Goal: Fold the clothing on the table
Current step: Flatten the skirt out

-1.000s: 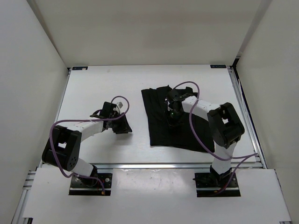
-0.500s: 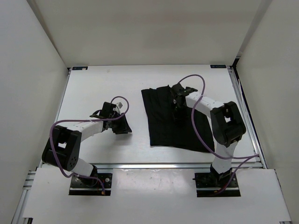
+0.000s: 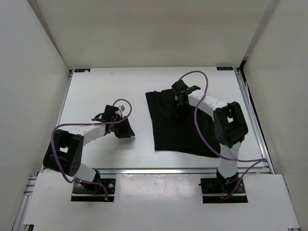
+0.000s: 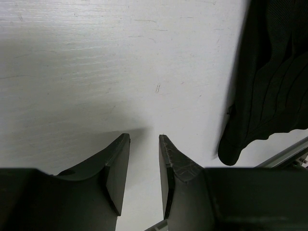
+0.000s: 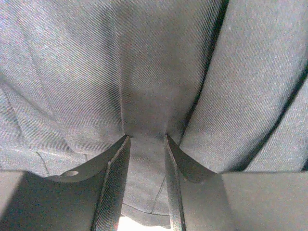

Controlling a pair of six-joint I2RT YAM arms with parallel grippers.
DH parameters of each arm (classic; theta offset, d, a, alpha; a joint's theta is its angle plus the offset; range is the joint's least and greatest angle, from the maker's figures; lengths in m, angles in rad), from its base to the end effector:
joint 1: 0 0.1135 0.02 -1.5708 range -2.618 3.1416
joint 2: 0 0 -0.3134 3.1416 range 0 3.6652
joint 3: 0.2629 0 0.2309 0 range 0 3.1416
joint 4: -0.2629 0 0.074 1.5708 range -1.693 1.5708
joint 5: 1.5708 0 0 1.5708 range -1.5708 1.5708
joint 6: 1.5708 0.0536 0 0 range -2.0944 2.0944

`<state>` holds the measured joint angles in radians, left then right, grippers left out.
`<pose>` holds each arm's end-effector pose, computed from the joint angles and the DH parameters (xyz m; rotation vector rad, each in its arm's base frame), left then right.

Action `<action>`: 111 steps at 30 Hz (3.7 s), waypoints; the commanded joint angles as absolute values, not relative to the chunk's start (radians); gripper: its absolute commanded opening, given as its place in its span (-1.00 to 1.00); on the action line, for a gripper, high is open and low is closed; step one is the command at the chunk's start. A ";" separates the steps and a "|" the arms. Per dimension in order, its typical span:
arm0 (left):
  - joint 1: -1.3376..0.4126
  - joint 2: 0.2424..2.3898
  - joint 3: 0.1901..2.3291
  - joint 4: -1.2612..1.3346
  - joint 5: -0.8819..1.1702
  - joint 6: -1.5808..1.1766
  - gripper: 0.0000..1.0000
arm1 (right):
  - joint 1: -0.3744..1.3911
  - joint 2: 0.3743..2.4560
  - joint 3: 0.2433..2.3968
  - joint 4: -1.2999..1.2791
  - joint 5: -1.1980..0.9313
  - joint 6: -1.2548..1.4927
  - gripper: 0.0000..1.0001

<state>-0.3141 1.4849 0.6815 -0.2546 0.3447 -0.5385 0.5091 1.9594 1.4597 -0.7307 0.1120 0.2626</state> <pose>0.2342 -0.0951 0.1985 -0.1815 2.7212 -0.7272 0.3572 0.1925 0.2294 -0.3157 2.7666 0.0355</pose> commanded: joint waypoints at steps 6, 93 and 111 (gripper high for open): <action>-0.307 1.476 0.704 -0.250 0.365 -0.529 -0.17 | 0.512 2.000 1.539 -0.750 0.107 0.241 -0.20; -0.603 1.765 0.814 0.348 0.744 -0.927 -0.12 | 0.170 1.628 1.117 -0.945 0.420 0.356 -1.00; -0.801 2.008 1.017 0.204 0.578 -0.836 -0.16 | 0.189 1.635 1.146 -0.959 0.370 0.364 -1.00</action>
<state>-0.7746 1.9949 0.9844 0.2382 0.6098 -0.8677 0.1795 1.6573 1.1221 -0.9199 0.3637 0.3592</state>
